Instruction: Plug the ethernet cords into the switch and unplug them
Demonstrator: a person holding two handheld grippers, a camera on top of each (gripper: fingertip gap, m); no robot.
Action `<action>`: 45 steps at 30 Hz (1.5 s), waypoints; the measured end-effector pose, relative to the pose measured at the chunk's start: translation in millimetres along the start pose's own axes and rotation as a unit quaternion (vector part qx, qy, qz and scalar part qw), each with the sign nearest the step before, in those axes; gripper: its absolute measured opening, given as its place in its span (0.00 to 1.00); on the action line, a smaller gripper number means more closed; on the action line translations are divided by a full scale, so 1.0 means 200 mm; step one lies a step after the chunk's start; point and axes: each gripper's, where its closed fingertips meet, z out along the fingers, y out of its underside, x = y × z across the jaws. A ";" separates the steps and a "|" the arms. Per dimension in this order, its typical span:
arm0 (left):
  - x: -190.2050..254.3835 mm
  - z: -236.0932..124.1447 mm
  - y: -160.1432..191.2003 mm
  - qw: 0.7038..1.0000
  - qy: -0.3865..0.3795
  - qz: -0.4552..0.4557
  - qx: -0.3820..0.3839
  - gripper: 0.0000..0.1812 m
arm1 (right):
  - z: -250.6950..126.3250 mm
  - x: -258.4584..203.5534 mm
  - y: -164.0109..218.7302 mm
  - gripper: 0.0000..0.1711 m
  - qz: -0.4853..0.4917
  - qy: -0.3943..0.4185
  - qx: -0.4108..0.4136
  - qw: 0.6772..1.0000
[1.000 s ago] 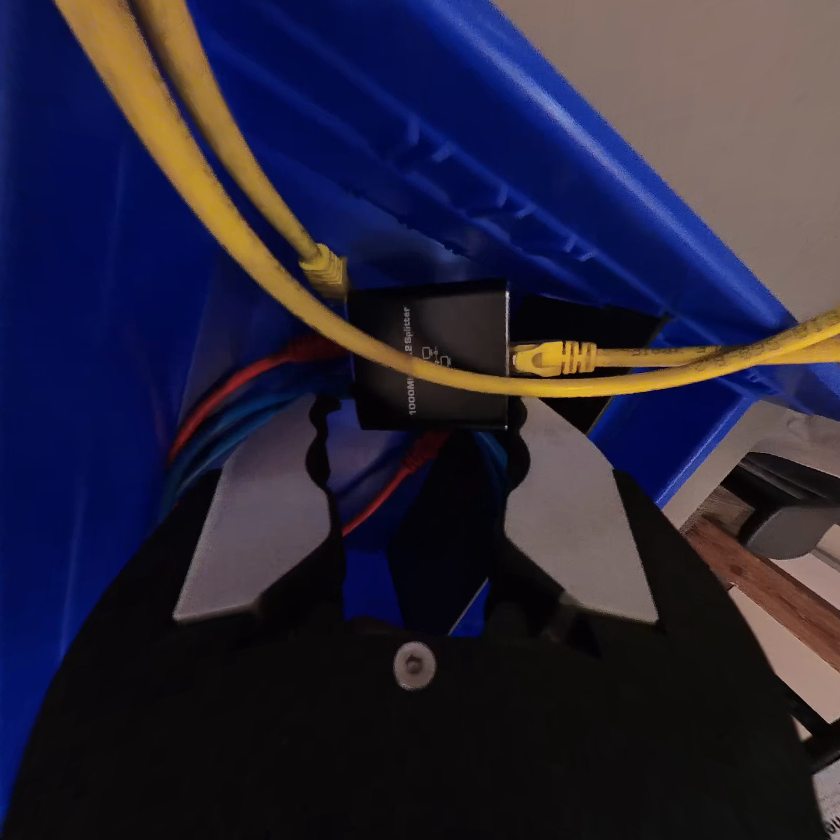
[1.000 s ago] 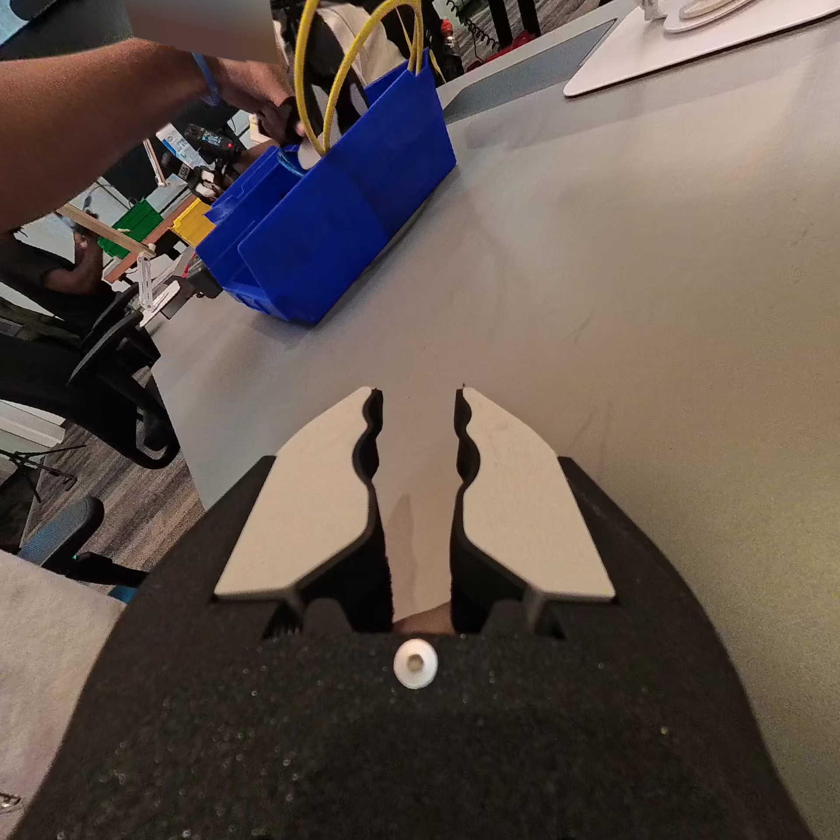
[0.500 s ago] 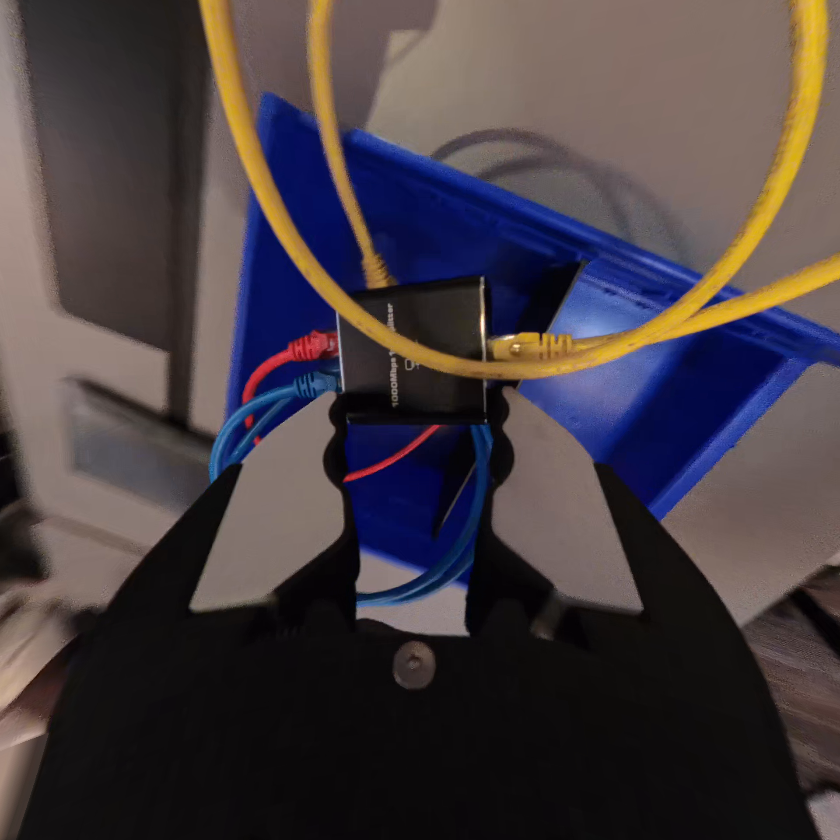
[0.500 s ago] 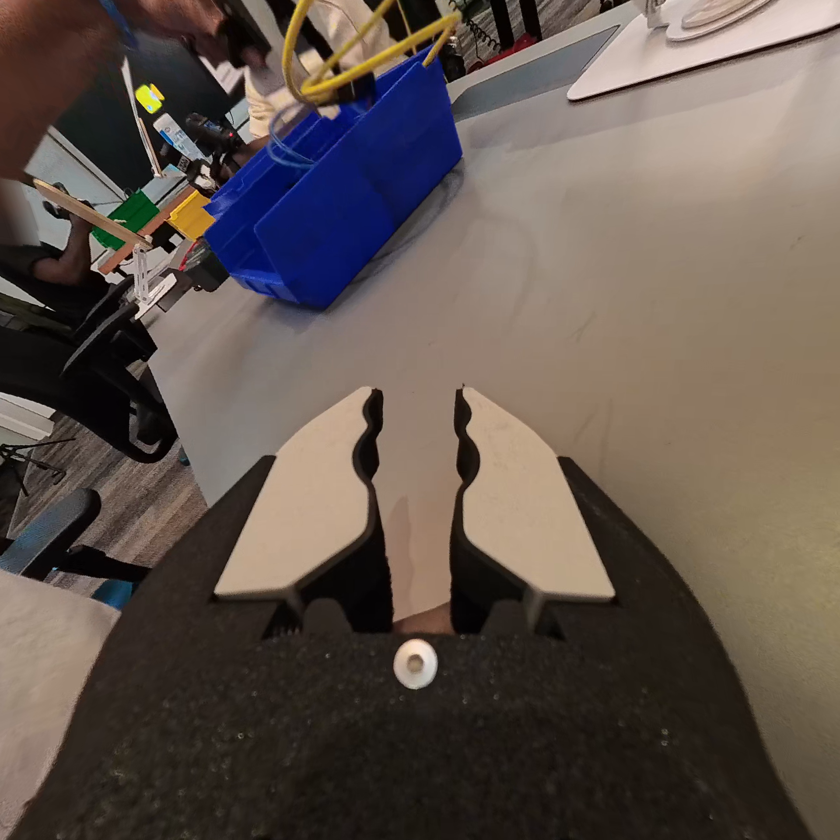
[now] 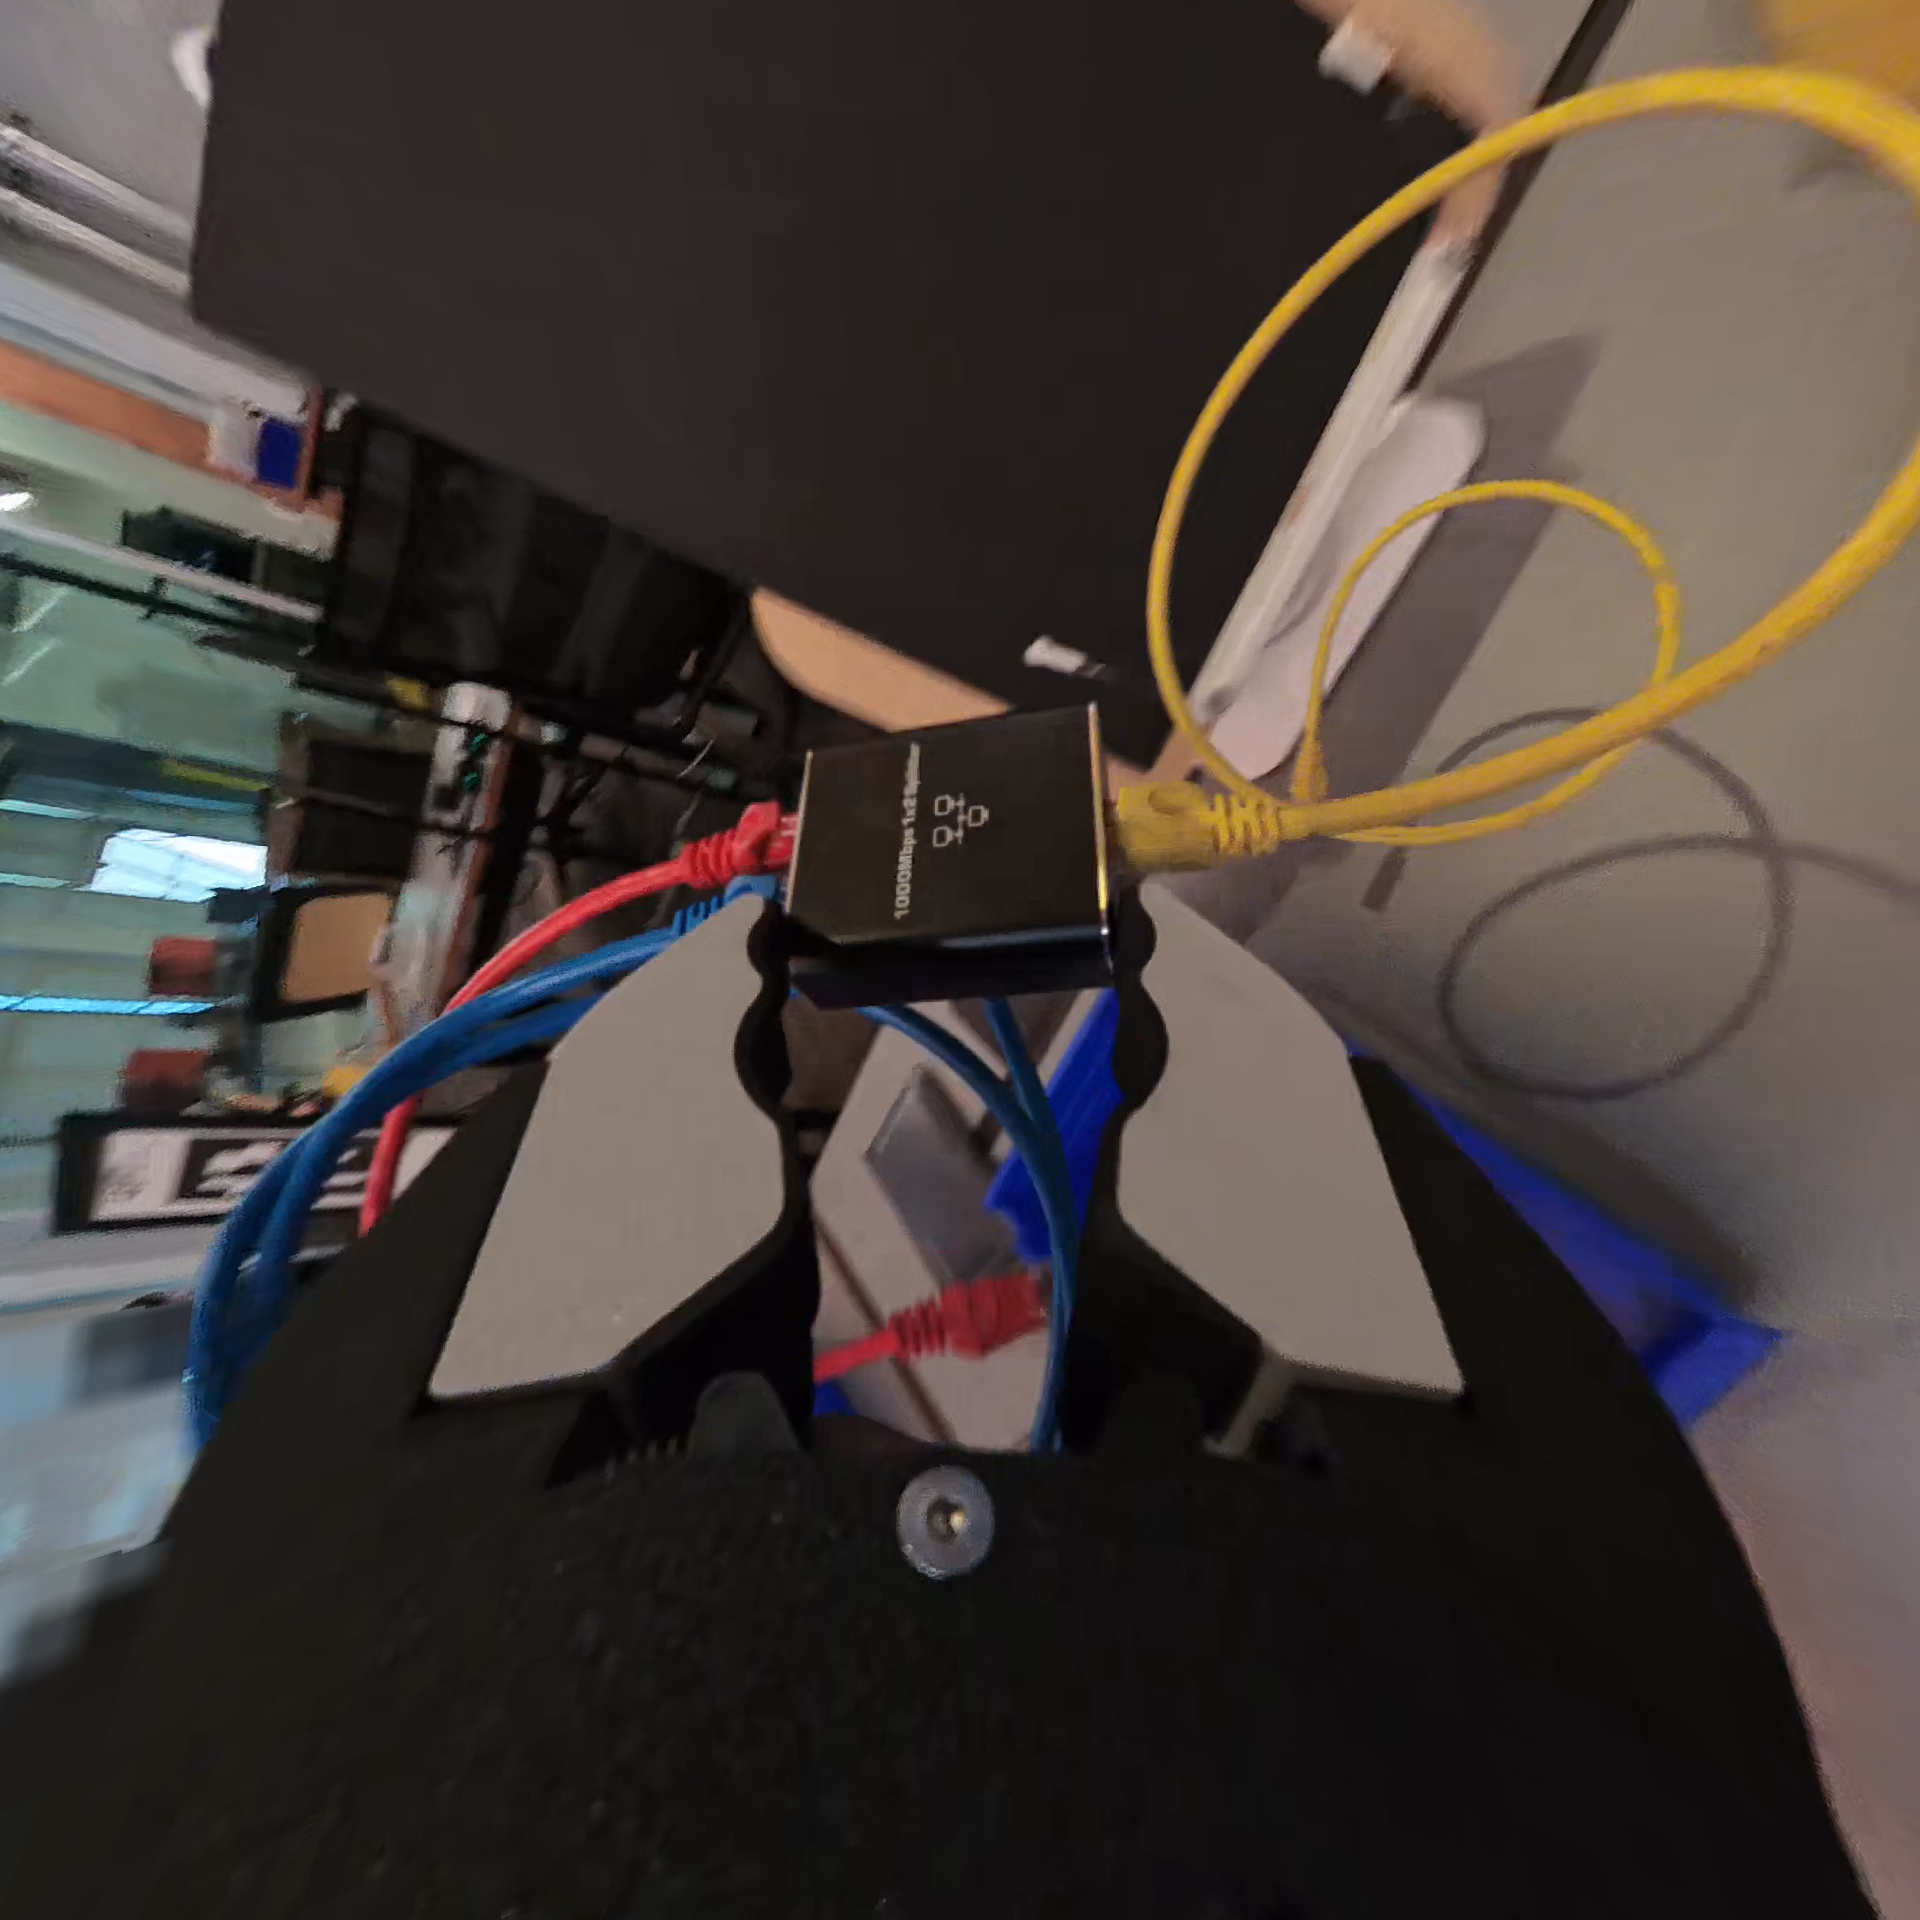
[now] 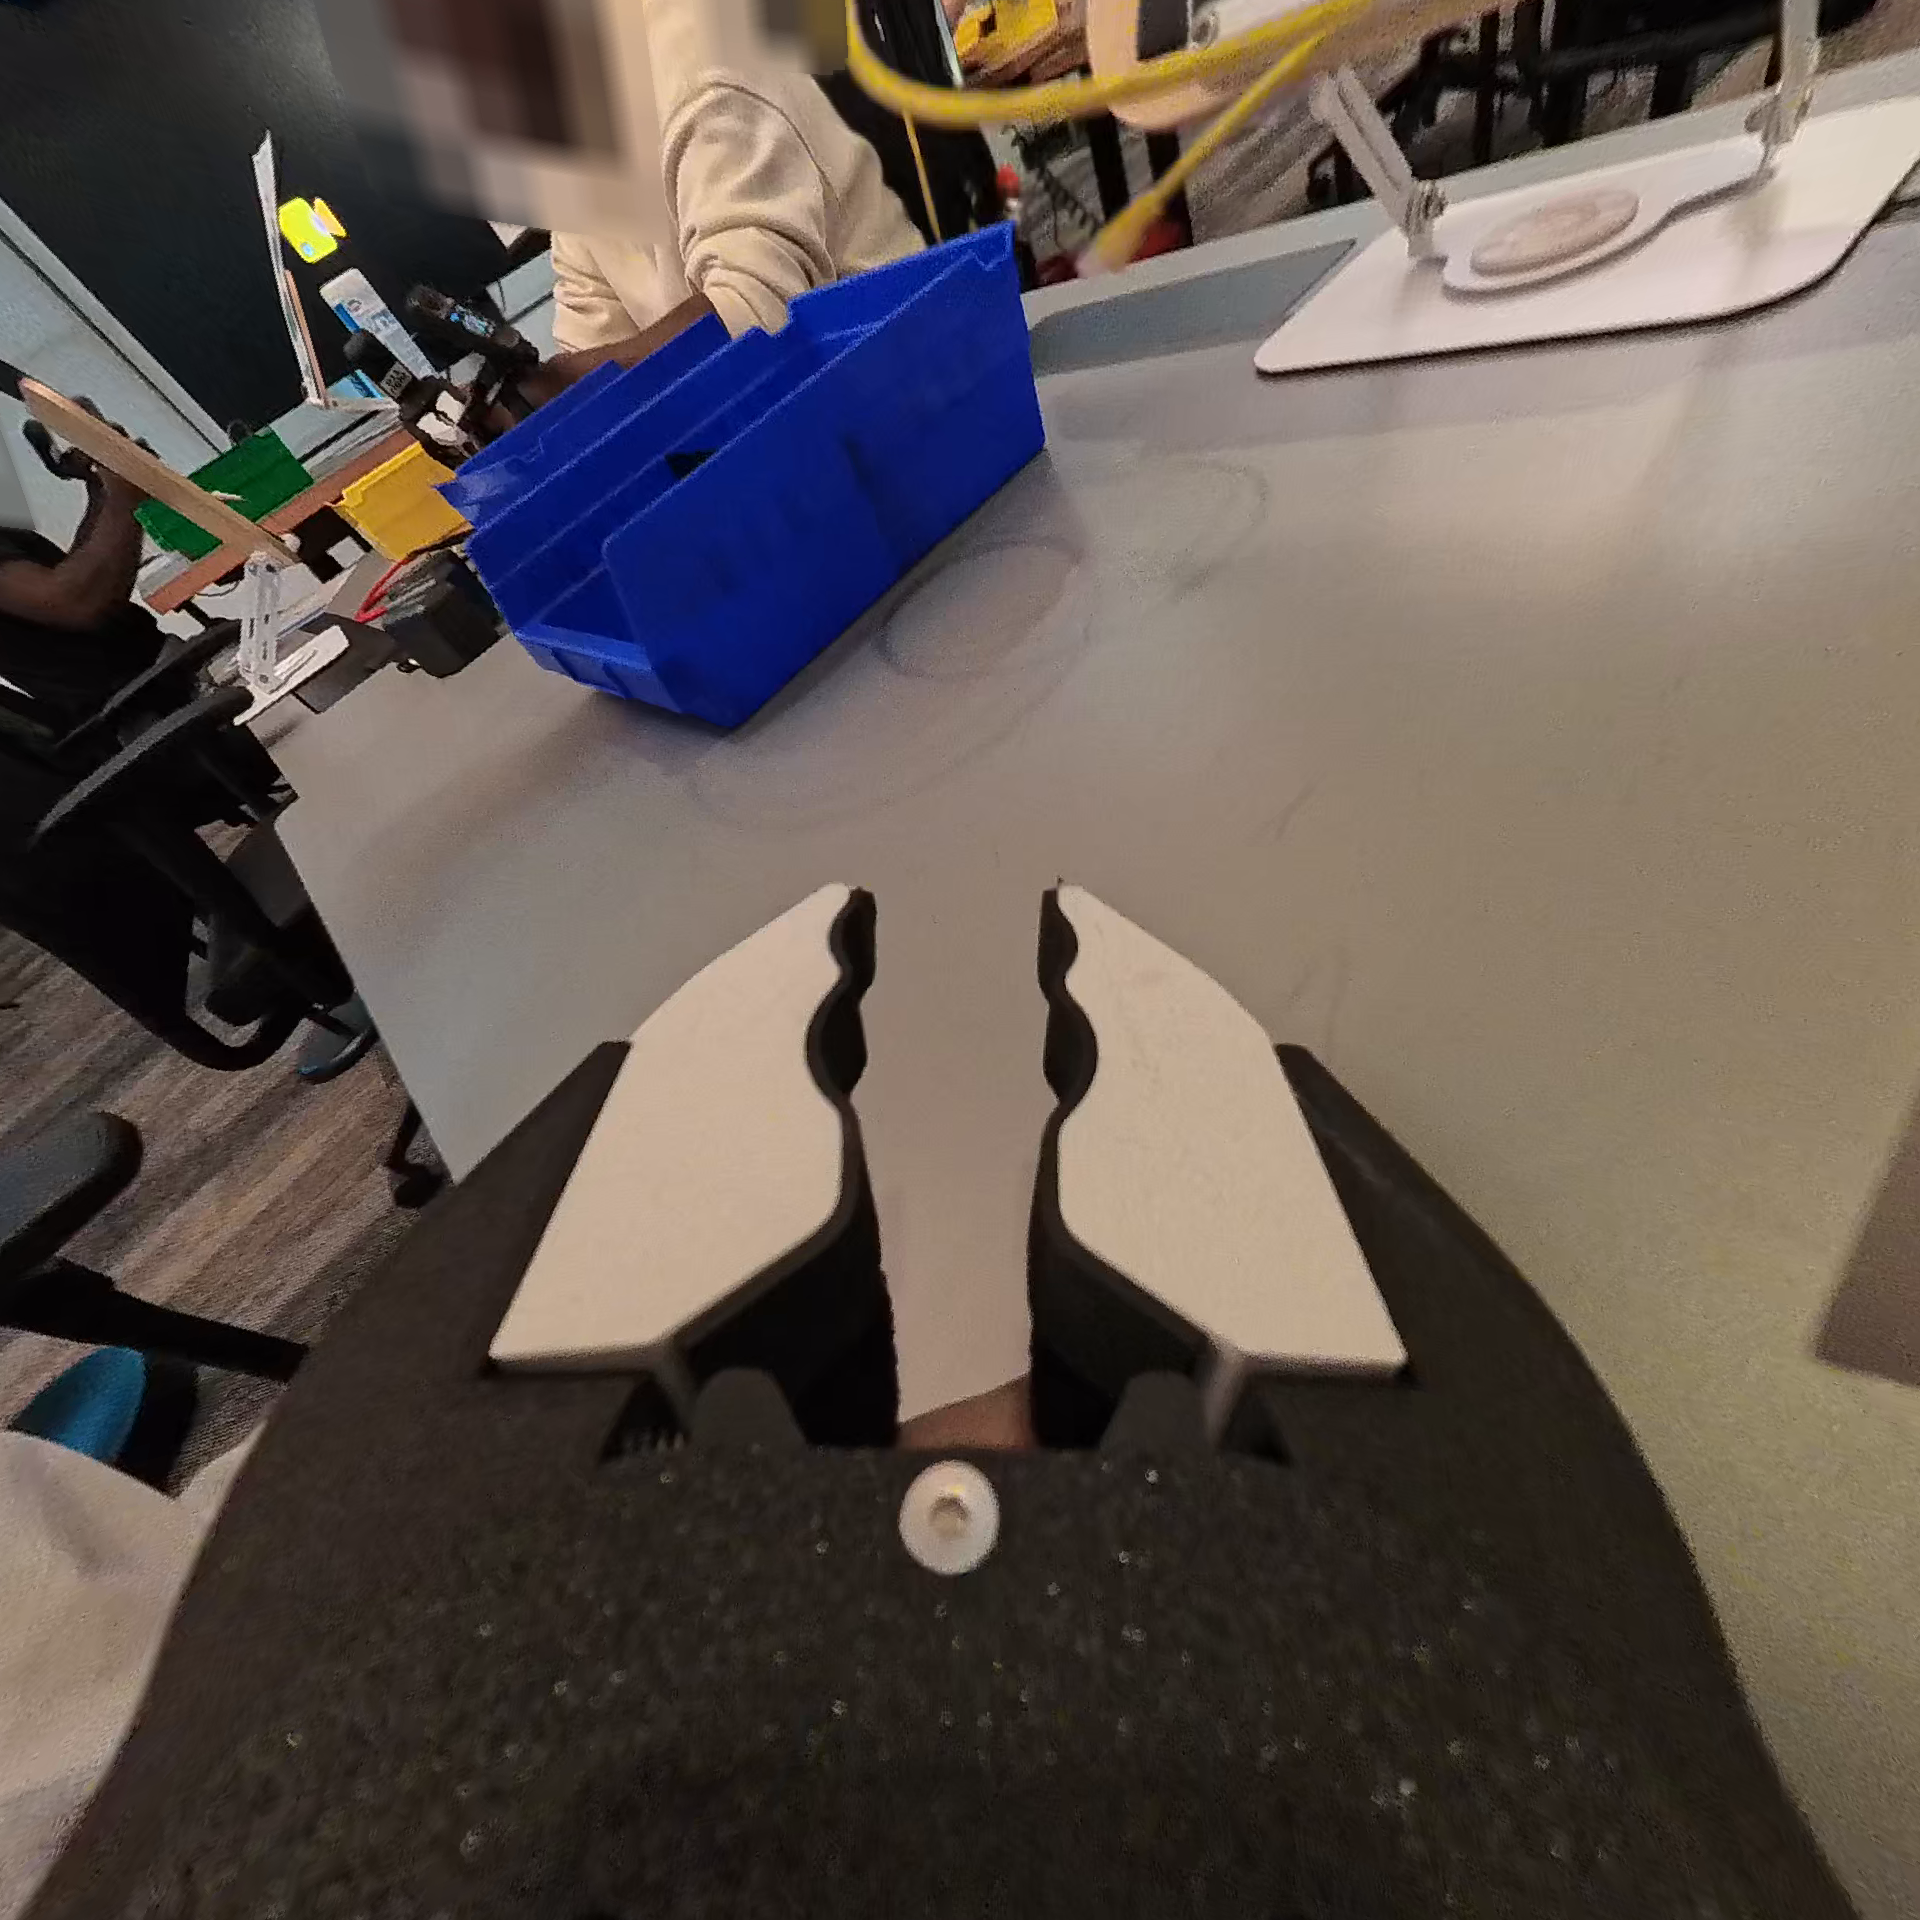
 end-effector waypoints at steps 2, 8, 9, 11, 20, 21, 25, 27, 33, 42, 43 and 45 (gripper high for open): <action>0.14 -0.02 -0.11 0.999 0.046 -0.015 0.015 0.33 | -0.01 -0.02 -0.02 0.18 -0.023 0.001 0.009 1.000; 0.75 0.26 -0.18 0.973 0.221 -0.063 -0.020 0.33 | 0.03 -0.12 -0.02 0.20 -0.109 0.007 0.013 0.994; 0.86 0.32 -0.17 0.964 0.250 -0.079 -0.030 0.32 | 0.04 -0.13 -0.02 0.20 -0.111 0.012 0.014 0.994; 1.07 0.42 -0.17 0.946 0.305 -0.104 -0.035 0.14 | 0.09 -0.14 -0.05 0.22 -0.104 0.018 0.029 0.994; 1.55 0.57 -0.11 0.908 0.378 -0.182 -0.003 0.00 | 0.25 0.07 -0.12 0.28 -0.024 0.078 0.014 0.997; 1.56 0.55 -0.09 0.906 0.384 -0.180 0.006 0.00 | 0.23 0.07 -0.10 0.28 -0.017 0.071 0.013 0.997; 1.66 0.51 0.03 0.925 0.370 -0.088 0.017 0.14 | 0.15 0.09 -0.04 0.26 -0.019 0.071 -0.003 0.997; 1.72 0.55 0.03 0.943 0.329 -0.006 0.051 0.23 | 0.13 0.10 -0.02 0.25 -0.026 0.068 -0.009 0.997; 1.83 0.78 0.03 0.924 0.340 0.172 0.037 0.35 | 0.14 0.08 -0.02 0.25 -0.013 0.040 -0.013 0.999; 1.91 0.95 0.10 0.841 0.495 0.213 -0.058 0.39 | 0.15 0.04 0.05 0.25 -0.012 -0.003 -0.043 0.999; 1.91 0.95 0.08 0.837 0.499 0.219 -0.049 0.37 | 0.16 0.04 0.06 0.25 -0.008 -0.008 -0.047 0.999; 1.92 0.95 0.07 0.830 0.503 0.239 -0.040 0.36 | 0.17 0.04 0.07 0.25 0.004 -0.016 -0.052 0.998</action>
